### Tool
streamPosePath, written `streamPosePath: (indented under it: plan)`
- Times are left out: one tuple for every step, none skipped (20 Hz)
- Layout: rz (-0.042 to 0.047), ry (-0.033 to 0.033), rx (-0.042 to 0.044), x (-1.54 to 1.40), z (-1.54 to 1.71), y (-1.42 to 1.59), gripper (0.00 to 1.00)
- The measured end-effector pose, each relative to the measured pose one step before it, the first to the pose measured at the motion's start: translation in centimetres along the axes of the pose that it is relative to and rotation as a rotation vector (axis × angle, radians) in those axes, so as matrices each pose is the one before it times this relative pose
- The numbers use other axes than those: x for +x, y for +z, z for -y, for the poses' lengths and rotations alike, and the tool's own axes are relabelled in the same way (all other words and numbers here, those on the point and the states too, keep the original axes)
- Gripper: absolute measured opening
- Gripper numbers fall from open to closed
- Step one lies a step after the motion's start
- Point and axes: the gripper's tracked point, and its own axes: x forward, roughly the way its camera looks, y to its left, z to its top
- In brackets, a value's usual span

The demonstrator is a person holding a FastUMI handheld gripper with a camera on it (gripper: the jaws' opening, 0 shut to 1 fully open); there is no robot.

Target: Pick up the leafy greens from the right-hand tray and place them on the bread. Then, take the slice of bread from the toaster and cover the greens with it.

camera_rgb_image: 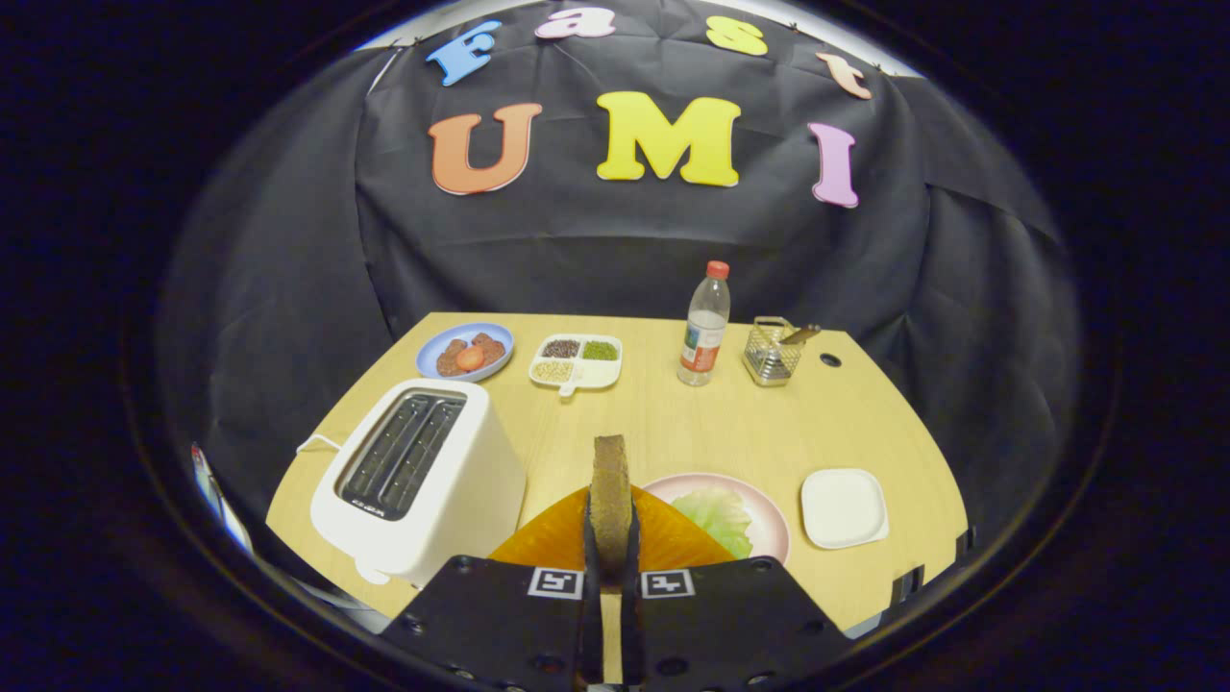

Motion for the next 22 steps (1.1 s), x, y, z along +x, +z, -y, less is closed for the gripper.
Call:
streamPosePath:
  plan:
    - [-0.0036,0.01005,-0.01109,0.414,0.085,-0.462,0.07]
    - [-0.00254,0.00388,-0.00385,0.379,0.217,-0.413,0.07]
    - [-0.00683,-0.00057,0.00007,0.306,0.415,-0.508,0.07]
    - [-0.00572,0.00185,0.0028,0.32,0.308,-0.372,0.07]
    - [-0.00372,0.0023,0.00685,0.377,0.249,-0.333,0.07]
    - [-0.00529,0.00606,0.00534,0.317,0.257,-0.254,0.07]
    - [-0.0006,0.00716,0.00222,0.322,0.189,-0.241,0.07]
    - [0.00155,0.00143,-0.00339,0.193,0.383,-0.168,0.07]
    - [0.00421,-0.00138,-0.00383,0.381,0.426,-0.219,0.07]
    - [-0.00235,-0.00722,-0.00302,0.34,0.533,-0.359,0.07]
    - [-0.00395,0.003,0.00289,0.407,0.34,-0.373,0.07]
    - [-0.00781,0.01405,0.00881,0.27,0.186,-0.381,0.07]
    - [-0.01026,0.02244,0.01192,0.232,0.154,-0.384,0.07]
    - [0.00252,0.01745,0.02016,0.167,0.391,0.041,0.07]
    - [0.00424,0.0017,0.01579,0.068,0.742,0.103,0.07]
    - [0.00328,-0.00277,0.00686,0.14,0.862,0.064,0.07]
    - [0.00664,0.00446,0.00837,0.272,0.653,-0.036,0.07]
    - [-0.00168,0.01072,0.00528,0.405,0.581,-0.059,0.07]
    - [-0.00031,0.01267,0.00384,0.275,0.505,-0.203,0.07]
    - [0.00045,0.00688,0.0083,0.327,0.667,-0.127,0.07]
    - [0.00555,0.00031,0.01323,0.317,0.792,-0.079,0.09]
    - [0.00139,0.00376,0.01403,0.445,0.532,-0.356,0.1]
